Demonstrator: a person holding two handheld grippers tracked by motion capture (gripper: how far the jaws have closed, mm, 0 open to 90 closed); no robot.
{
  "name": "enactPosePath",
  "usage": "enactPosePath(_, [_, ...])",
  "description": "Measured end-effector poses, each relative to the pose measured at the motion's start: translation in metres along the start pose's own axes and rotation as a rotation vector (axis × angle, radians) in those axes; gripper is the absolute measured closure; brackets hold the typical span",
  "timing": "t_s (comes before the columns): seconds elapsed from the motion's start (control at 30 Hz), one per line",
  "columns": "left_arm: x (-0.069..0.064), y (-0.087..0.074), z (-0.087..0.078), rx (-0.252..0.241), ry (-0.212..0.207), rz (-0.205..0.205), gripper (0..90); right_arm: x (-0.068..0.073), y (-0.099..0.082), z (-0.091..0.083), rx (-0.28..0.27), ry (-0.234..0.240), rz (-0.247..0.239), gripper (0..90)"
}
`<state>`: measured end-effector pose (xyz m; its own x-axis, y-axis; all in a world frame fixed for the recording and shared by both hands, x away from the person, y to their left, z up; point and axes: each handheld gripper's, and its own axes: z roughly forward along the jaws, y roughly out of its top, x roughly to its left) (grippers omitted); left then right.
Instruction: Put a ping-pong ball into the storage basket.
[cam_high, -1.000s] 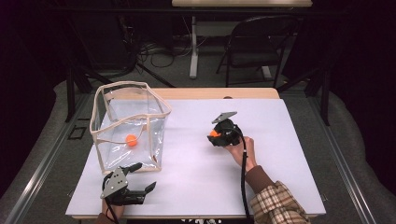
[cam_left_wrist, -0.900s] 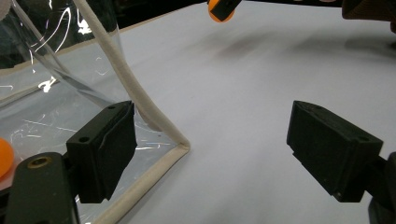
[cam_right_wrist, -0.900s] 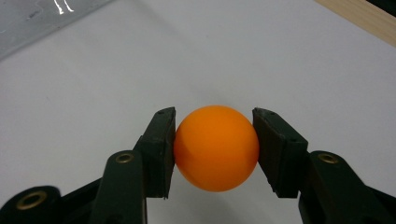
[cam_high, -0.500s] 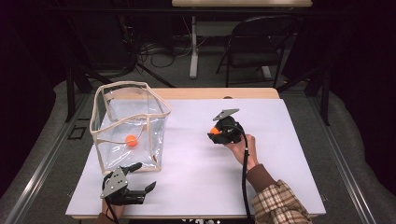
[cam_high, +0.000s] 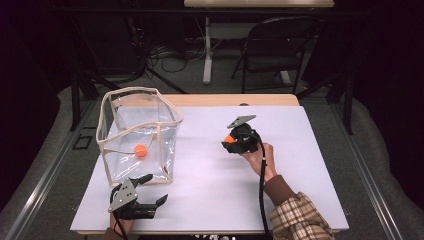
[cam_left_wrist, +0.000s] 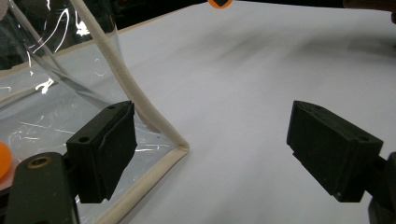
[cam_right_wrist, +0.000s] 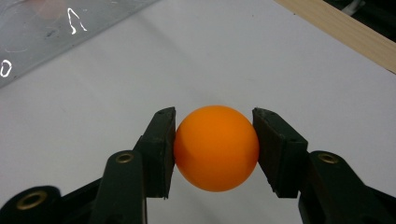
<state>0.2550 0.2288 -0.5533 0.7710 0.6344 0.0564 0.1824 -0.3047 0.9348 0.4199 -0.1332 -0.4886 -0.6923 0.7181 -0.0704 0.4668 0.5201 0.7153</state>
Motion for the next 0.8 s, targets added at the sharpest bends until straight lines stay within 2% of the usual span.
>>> enactPosePath(0.27, [0.0,0.001,0.0,0.003,-0.003,0.008,15.9,0.0,0.007,-0.007,-0.01,0.006,-0.003,50.7])
enactPosePath(0.3, [0.0,0.001,0.0,0.003,-0.003,0.008,15.9,0.001,0.012,-0.011,-0.019,0.011,-0.007,50.7])
enactPosePath(0.8, [-0.001,0.0,0.001,0.0,0.0,0.006,15.9,0.0,0.019,-0.02,-0.036,0.012,-0.016,50.7])
